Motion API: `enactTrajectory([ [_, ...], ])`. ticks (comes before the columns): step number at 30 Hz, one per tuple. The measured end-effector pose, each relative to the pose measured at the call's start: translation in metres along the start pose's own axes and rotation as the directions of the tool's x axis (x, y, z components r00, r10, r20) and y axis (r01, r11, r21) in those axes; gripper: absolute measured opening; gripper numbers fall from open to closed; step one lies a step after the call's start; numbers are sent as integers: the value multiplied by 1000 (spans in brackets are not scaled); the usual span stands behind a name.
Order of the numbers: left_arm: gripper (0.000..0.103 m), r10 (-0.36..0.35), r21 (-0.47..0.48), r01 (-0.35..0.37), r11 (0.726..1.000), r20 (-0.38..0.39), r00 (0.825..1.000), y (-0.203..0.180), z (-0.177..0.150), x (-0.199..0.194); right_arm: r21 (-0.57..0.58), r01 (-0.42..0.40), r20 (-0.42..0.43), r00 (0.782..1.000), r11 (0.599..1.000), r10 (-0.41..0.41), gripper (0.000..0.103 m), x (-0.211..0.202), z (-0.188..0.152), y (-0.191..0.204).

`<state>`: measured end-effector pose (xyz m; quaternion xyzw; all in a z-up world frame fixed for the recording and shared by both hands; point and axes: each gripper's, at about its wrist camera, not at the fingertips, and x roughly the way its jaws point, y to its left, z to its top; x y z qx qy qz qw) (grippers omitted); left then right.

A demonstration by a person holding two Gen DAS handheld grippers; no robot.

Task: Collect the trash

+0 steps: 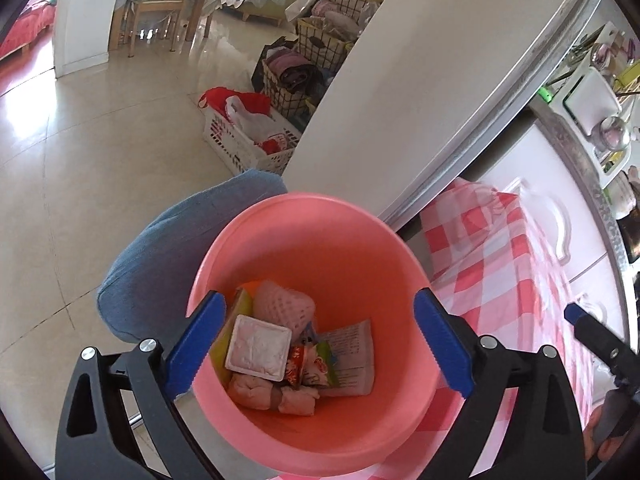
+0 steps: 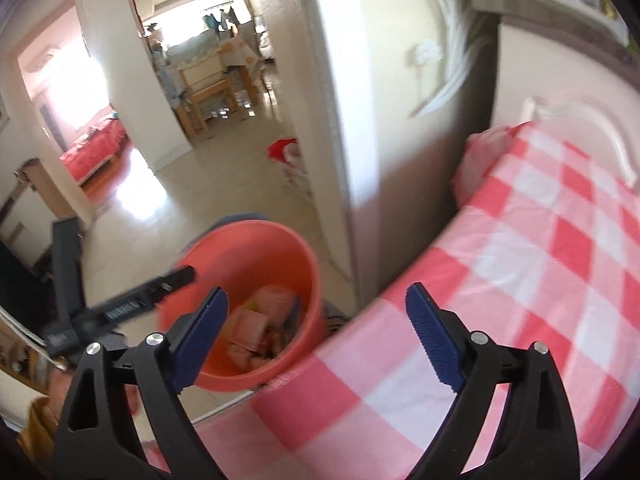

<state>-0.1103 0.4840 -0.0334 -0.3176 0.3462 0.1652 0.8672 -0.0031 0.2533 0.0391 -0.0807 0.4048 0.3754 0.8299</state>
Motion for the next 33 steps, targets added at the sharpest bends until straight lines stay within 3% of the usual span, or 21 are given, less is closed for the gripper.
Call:
enactTrajectory([
  [6, 96, 1, 60, -1, 998, 14, 1000, -12, -1, -3, -39, 117, 40, 993, 992, -115, 91, -16, -16, -15],
  [16, 96, -2, 143, -2, 990, 27, 1000, -46, -1, -13, -31, 175, 114, 979, 984, -170, 97, -45, -34, -36],
  [19, 96, -11, 165, 6, 986, 32, 999, -58, -3, -20, -70, 215, 174, 964, 974, -200, 99, -56, -37, -34],
  [24, 96, -47, 199, 36, 979, 52, 998, -81, -10, -34, -117, 310, 285, 921, 944, -267, 99, -80, -46, -30],
  [33, 96, -141, 333, 108, 937, 78, 987, -148, -37, -60, -23, 396, 352, 863, 918, -364, 99, -128, -74, -55],
])
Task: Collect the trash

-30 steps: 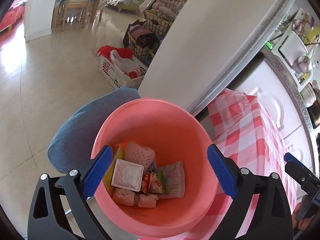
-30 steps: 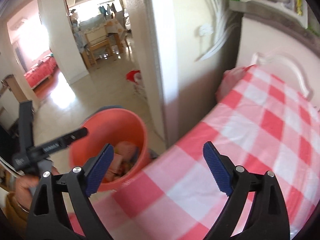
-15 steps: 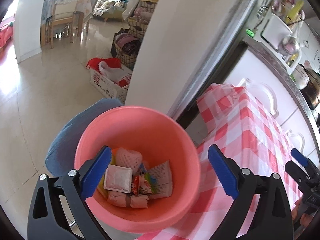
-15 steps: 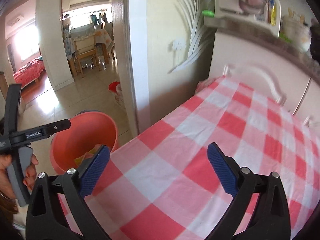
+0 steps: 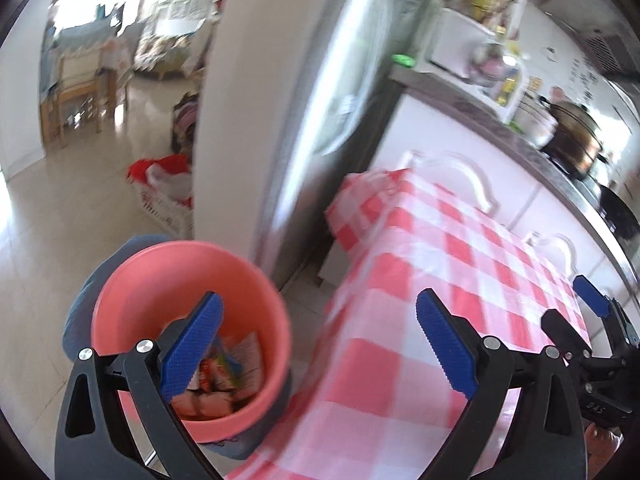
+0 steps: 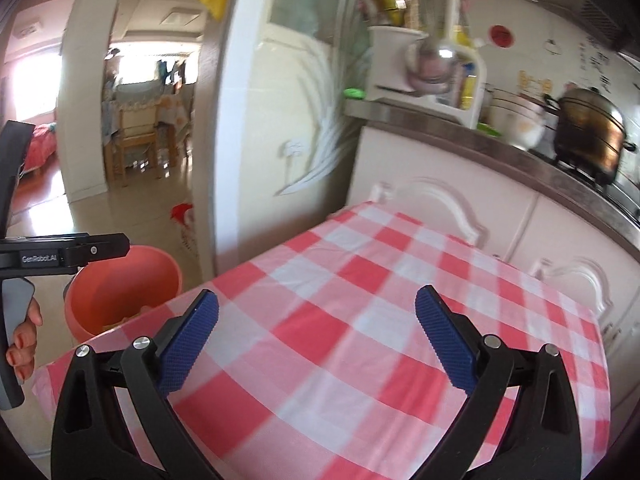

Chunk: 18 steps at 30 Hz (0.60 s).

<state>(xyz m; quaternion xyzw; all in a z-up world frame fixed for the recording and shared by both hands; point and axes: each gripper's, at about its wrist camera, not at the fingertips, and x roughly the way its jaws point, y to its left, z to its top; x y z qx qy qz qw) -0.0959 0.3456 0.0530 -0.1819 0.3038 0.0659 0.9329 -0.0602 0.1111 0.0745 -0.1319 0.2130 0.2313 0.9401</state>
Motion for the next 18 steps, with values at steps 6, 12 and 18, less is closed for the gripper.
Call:
enactTrajectory([
  [6, 96, -52, 93, 49, 994, 28, 998, -56, -2, -16, 104, 60, 41, 997, 993, -65, 99, -37, -14, -38],
  [12, 96, -102, 149, 102, 984, -4, 995, -103, -11, -23, 187, 141, 59, 986, 972, -154, 99, -65, -28, -76],
  [18, 96, -109, 228, 119, 966, -58, 992, -148, -27, -30, 283, 185, 71, 974, 941, -213, 99, -99, -41, -111],
])
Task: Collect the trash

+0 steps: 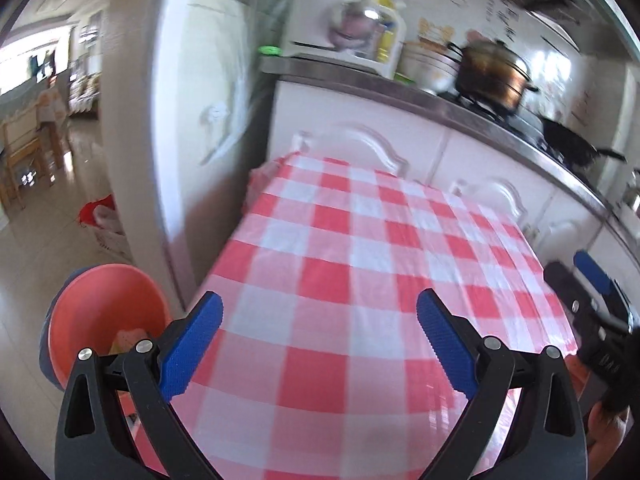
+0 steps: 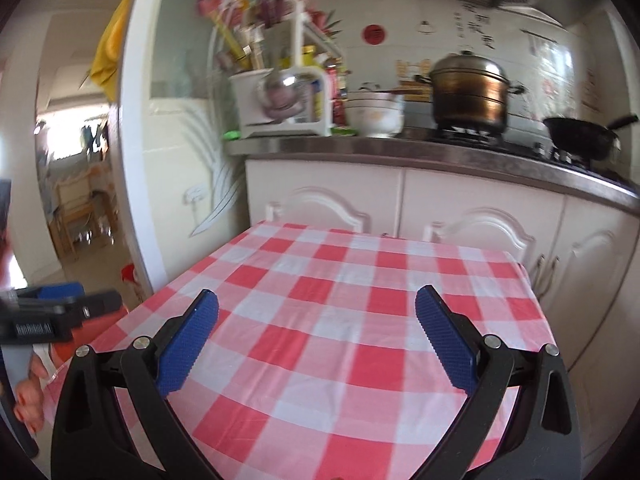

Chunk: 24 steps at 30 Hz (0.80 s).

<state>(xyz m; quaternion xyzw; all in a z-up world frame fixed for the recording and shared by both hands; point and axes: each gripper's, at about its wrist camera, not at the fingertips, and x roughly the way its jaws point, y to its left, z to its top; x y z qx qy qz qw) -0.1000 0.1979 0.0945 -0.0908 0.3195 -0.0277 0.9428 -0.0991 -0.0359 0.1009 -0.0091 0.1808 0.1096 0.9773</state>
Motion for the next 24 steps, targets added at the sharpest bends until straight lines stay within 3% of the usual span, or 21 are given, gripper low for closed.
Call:
enactTrajectory([
  [10, 96, -109, 143, 113, 983, -35, 993, -85, -2, -16, 92, 143, 51, 988, 985, -148, 99, -64, 5, -60],
  [16, 96, -218, 144, 224, 964, -60, 974, -128, -1, -32, 139, 223, 63, 970, 965, -234, 99, -110, 9, -93],
  [24, 96, -271, 245, 278, 929, -64, 961, -177, 5, -65, 179, 310, 40, 946, 934, -322, 99, -163, 28, -128],
])
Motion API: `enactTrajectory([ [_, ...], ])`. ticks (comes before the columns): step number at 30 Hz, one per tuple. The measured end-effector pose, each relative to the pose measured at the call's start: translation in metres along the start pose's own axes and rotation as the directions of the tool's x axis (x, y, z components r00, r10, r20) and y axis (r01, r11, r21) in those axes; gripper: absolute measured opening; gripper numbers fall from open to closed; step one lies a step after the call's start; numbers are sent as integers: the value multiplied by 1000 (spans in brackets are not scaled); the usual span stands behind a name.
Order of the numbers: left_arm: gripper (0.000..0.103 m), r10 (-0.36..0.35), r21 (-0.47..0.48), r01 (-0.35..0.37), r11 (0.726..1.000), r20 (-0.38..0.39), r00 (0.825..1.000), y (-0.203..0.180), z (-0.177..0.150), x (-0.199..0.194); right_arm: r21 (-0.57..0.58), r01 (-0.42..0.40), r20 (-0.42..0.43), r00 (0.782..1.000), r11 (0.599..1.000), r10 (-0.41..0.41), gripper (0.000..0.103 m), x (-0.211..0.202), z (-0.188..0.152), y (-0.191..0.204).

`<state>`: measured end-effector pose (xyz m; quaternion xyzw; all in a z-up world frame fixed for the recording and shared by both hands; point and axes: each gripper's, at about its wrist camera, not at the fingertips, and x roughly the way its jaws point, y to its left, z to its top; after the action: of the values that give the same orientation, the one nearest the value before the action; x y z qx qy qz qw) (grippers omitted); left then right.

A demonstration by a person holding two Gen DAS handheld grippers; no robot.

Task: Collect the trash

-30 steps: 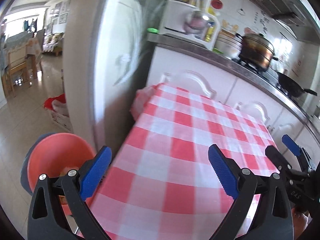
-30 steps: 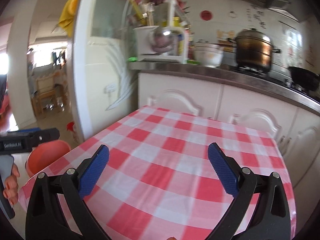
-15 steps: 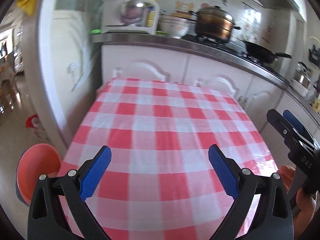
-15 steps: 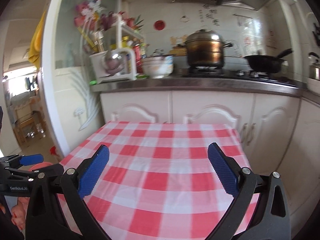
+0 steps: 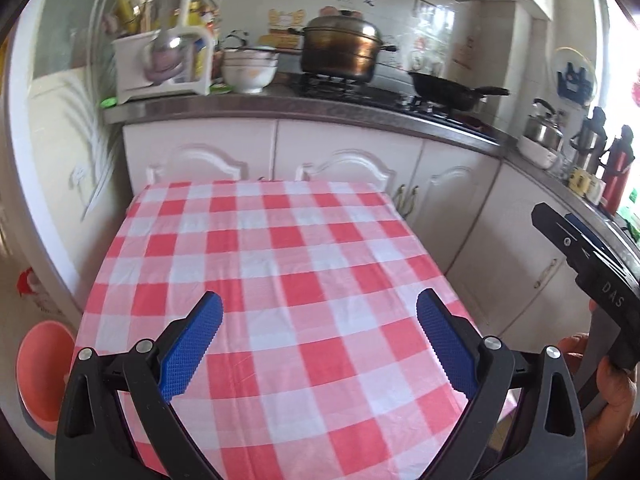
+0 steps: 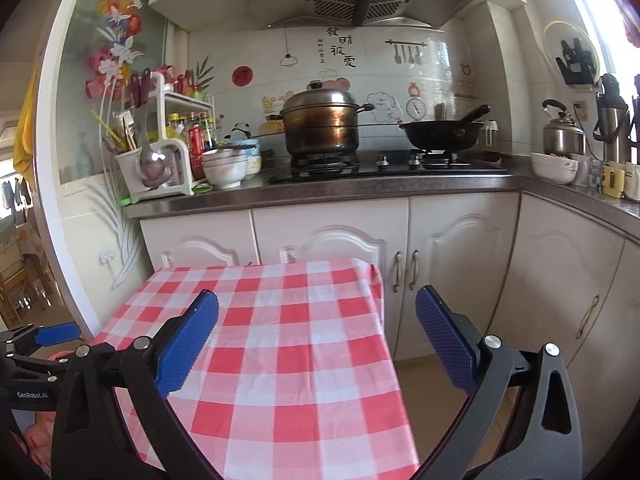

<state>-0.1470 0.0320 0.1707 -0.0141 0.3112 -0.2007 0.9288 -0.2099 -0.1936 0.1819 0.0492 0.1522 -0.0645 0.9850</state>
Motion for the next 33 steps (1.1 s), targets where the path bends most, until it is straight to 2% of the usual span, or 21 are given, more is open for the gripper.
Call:
enactTrajectory([
  [6, 96, -49, 44, 47, 998, 45, 998, -25, 28, -18, 5, 26, 19, 999, 1000, -26, 99, -21, 28, -13],
  [11, 96, -98, 65, 94, 993, 74, 992, -43, 54, -19, 1, 36, 0, 999, 999, -36, 99, -27, 45, -22],
  [18, 97, -185, 115, 173, 978, 103, 977, -69, 78, -7, 20, 153, 19, 988, 988, -153, 99, -45, 63, -38],
  [22, 97, -210, 122, 198, 973, 104, 972, -82, 90, 4, 33, 212, 24, 977, 977, -213, 99, -58, 68, -45],
  [29, 97, -224, 127, 210, 969, 112, 968, -94, 102, 15, 54, 338, 37, 940, 940, -340, 99, -83, 71, -57],
  [31, 97, -238, 123, 222, 967, 126, 963, -95, 103, 14, 59, 362, 46, 930, 930, -365, 99, -89, 72, -58],
  [33, 97, -225, 132, 208, 969, 125, 966, -97, 103, 12, 65, 378, 63, 922, 923, -382, 99, -99, 71, -58],
])
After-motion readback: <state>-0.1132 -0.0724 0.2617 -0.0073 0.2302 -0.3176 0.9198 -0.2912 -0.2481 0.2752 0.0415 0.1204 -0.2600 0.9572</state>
